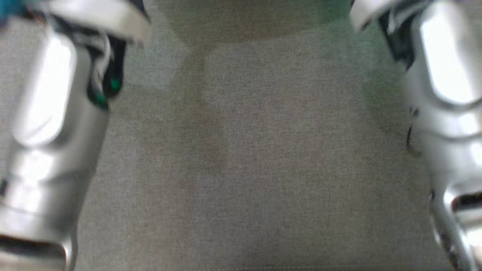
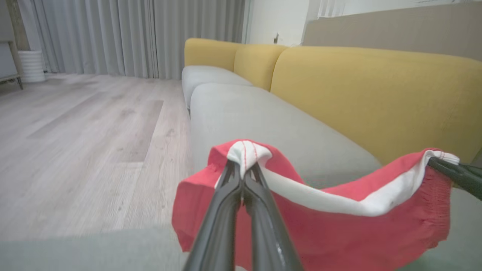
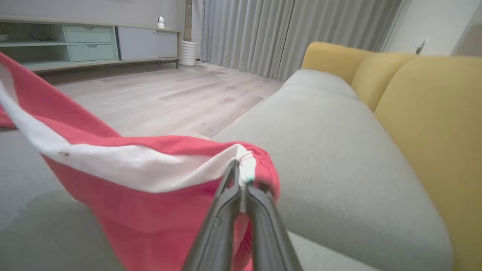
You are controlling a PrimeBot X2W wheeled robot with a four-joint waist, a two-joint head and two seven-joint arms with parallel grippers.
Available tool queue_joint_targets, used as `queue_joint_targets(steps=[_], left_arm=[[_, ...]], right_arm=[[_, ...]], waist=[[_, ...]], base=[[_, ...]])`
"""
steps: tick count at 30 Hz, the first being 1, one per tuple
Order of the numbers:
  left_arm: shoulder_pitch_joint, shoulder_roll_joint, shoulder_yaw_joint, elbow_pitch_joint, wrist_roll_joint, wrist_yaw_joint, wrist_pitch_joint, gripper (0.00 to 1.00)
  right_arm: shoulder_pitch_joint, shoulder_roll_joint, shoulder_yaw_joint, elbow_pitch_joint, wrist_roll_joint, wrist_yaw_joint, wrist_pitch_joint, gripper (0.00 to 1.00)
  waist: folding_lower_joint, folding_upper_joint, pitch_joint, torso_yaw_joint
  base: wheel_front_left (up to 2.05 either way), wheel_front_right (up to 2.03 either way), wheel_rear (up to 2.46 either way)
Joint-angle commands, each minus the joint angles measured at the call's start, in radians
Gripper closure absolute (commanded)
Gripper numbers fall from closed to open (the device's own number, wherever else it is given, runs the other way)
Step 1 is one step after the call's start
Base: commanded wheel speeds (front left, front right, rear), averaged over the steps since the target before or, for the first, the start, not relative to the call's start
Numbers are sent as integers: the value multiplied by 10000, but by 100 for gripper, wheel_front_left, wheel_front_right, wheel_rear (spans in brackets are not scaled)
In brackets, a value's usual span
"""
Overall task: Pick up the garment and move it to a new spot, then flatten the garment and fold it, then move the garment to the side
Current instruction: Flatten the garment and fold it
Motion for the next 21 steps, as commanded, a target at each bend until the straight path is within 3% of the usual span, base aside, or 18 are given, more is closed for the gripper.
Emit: queue_joint_targets(steps=[1,9,21], left_arm=[[292,420,255,-486,-83,-109,-398,100],[2608,356,122,-1582,-319,-101,-1467,100],[6205,794,-48,-3585,-390,474,-2145,100]], right_arm=[[346,362,28,-302,133,-7,-405,100],[2251,523,-384,-1246,288,-7,-1047,100],[6311,700,-485,-4049,326,-7,-577,100]], waist=[[-4,1,29,6],[-4,1,-578,7],[-4,1,-2492,12]], base=[[0,0,0],[0,0,0],[0,0,0]])
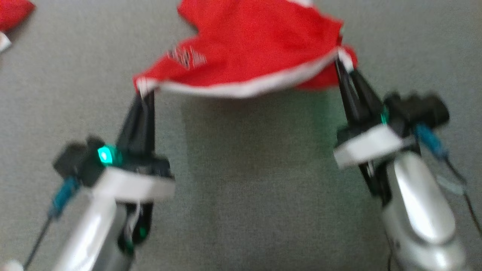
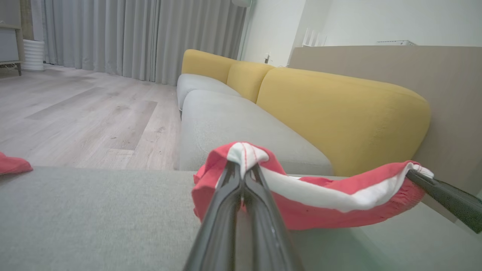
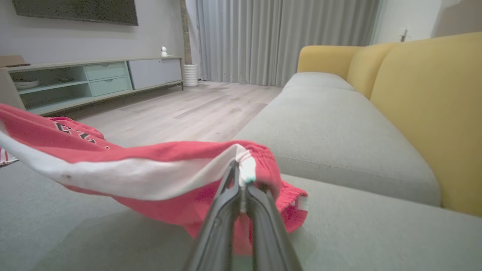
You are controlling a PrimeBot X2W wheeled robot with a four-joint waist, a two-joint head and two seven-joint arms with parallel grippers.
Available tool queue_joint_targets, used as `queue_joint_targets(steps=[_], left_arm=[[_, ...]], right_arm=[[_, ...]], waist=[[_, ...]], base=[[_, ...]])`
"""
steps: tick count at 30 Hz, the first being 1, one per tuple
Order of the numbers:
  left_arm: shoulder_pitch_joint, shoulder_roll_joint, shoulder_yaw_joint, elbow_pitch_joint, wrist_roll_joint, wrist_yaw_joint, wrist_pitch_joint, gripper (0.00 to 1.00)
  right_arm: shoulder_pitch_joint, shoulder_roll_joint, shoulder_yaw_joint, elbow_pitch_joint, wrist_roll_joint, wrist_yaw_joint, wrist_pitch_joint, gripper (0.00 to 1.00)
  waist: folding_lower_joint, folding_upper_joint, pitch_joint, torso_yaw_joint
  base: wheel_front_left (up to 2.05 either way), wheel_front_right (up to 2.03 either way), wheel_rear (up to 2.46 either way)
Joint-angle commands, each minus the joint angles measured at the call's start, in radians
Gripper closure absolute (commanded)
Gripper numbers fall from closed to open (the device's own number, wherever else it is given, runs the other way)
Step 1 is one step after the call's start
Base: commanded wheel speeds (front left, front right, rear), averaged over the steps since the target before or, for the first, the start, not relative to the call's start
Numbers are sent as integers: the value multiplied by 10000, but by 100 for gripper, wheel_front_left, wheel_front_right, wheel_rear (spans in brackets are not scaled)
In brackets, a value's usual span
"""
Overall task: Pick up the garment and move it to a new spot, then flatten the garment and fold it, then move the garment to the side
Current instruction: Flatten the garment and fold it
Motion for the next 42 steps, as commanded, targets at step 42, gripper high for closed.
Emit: queue_joint_targets(steps=[42], left_arm=[[-4083,1841,-860,2447,-547,-1463,5266,100]], right_arm=[[1781,260,-220,-775,1907,-7,1288,100]], waist=[[2,0,871,-1966]], base=[[0,0,0]])
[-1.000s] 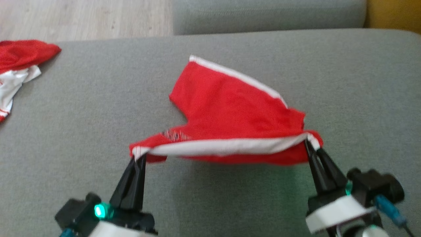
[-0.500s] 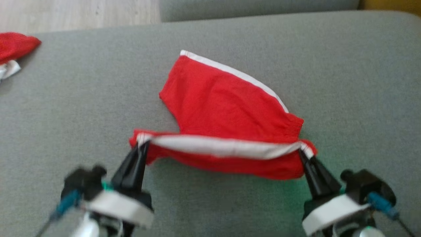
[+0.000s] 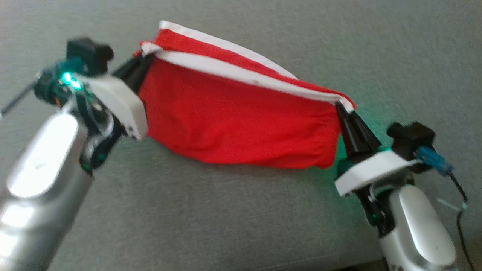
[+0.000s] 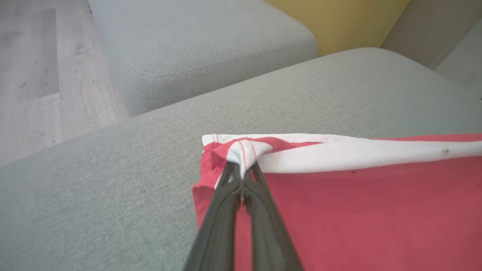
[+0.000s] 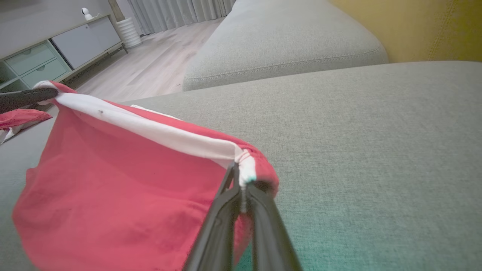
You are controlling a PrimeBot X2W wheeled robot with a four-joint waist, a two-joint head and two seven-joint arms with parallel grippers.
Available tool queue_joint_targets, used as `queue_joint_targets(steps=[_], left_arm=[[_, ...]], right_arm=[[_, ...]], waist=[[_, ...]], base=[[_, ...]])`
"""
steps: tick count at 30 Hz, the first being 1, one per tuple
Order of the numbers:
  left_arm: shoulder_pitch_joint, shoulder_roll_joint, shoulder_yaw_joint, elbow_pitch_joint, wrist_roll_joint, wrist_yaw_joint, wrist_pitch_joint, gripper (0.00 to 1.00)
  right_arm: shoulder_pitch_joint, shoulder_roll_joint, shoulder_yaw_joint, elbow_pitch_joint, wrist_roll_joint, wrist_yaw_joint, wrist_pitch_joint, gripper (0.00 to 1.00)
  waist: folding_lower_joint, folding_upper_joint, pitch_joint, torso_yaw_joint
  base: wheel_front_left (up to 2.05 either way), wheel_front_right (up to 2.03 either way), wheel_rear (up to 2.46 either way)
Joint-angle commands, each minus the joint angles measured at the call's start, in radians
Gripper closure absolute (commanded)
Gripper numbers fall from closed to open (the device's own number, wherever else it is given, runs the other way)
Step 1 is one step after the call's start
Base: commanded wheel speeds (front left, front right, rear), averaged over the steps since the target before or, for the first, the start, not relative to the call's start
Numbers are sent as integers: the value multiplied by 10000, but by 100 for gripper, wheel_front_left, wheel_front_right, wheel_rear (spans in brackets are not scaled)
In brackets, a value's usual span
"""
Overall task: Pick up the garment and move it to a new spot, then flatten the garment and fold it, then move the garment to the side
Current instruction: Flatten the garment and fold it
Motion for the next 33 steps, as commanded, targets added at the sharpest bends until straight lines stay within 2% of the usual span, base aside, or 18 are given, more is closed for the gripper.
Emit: queue_joint_targets(steps=[1,9,11,12,13,14,15,16,17,18,26,33], left_arm=[[-618,430,312,18,61,-45,121,100],[-2088,490,-29,1702,173,-280,546,100],[-2337,467,-117,2011,228,-305,525,100],[-2437,430,-138,2151,233,-314,468,100],[-2516,373,-128,2280,215,-319,365,100],[-2570,309,-110,2395,184,-323,250,90],[-2611,257,-106,2499,169,-329,121,61],[-2640,218,-108,2580,181,-335,-69,50],[-2651,181,-109,2663,198,-339,-271,17],[-2653,142,-112,2744,217,-343,-488,0],[-2424,-95,-213,2924,-21,-393,-1732,0],[-1590,-13,-130,2691,-508,-382,-2071,0]], right_arm=[[-314,-21,321,-132,131,-7,-166,100],[-1290,-21,1105,792,412,-7,-397,100],[-1435,-21,1318,950,410,-7,-429,57],[-1491,-21,1404,983,432,-7,-509,7],[-1529,-21,1473,1023,445,-7,-570,0],[-1552,-21,1549,1058,447,-7,-613,0],[-1557,-21,1594,1090,458,-7,-654,0],[-1556,-21,1653,1110,450,-7,-698,0],[-1540,-21,1694,1128,433,-7,-731,0],[-1513,-21,1713,1136,409,-7,-769,0],[-953,-20,1416,832,45,-7,-871,0],[-132,-20,777,336,-309,-7,-618,0]], waist=[[-4,0,485,-494],[-4,0,927,-1026],[-4,0,969,-1072],[-4,0,979,-1088],[-4,0,982,-1100],[-4,0,976,-1106],[-4,0,962,-1107],[-4,0,935,-1098],[-4,0,900,-1084],[-4,0,850,-1060],[-4,0,304,-699],[-4,0,-345,-413]], base=[[0,0,0],[0,0,0],[0,0,0],[0,0,0],[0,0,0],[0,0,0],[0,0,0],[0,0,0],[0,0,0],[0,0,0],[0,0,0],[0,0,0]])
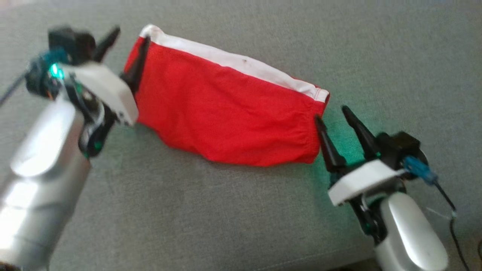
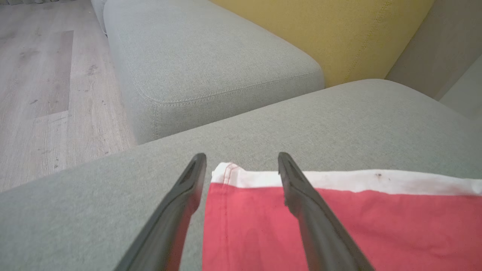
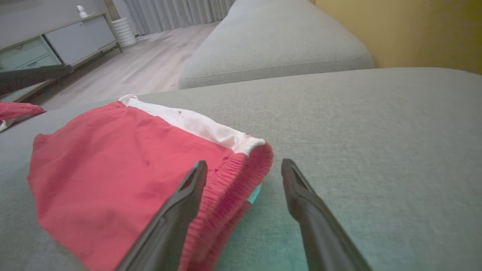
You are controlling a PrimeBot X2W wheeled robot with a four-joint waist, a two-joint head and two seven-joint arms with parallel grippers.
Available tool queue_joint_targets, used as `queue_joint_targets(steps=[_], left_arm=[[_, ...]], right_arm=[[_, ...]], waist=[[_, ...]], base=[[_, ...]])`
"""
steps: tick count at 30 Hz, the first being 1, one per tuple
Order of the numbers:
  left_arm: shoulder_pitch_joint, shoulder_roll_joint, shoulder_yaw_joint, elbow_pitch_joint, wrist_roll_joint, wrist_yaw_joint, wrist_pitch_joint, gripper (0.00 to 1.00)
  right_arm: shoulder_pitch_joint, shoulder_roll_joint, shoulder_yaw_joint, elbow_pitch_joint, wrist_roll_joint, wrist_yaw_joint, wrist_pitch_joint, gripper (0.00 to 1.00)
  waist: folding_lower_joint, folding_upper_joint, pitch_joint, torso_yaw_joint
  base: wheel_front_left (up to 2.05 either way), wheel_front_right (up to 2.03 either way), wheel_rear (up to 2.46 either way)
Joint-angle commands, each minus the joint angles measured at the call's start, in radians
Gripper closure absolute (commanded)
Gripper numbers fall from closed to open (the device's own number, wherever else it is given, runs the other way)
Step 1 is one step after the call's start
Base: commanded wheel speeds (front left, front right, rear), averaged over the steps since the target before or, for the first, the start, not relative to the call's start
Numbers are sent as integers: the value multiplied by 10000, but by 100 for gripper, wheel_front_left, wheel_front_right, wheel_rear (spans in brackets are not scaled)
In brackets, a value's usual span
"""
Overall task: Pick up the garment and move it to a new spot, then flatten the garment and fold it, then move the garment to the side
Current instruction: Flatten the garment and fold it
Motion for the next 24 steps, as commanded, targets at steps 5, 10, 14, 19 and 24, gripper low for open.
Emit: queue_joint_targets(steps=[5,10,14,19,24], left_arm=[[907,364,435,-437,-321,307,-115,0],[1649,142,562,-514,-415,1081,-378,0],[1918,-142,583,-535,-429,1583,-500,0],[1870,-317,472,-512,-362,1766,-483,0],[1615,-254,348,-329,-210,2005,-125,0]], right_arm=[[807,-11,-508,-1071,-349,-7,330,0],[1330,-11,-1010,-1990,-582,-7,713,0],[1530,-11,-1241,-2660,-704,-7,974,0],[1620,-11,-1345,-3197,-742,-7,1147,0],[1657,-11,-1269,-3473,-728,-7,1242,0]], waist=[[1,0,-595,274],[1,0,-560,295],[1,0,-286,280],[1,0,49,253],[1,0,222,241]], base=[[0,0,0],[0,0,0],[0,0,0],[0,0,0],[0,0,0]])
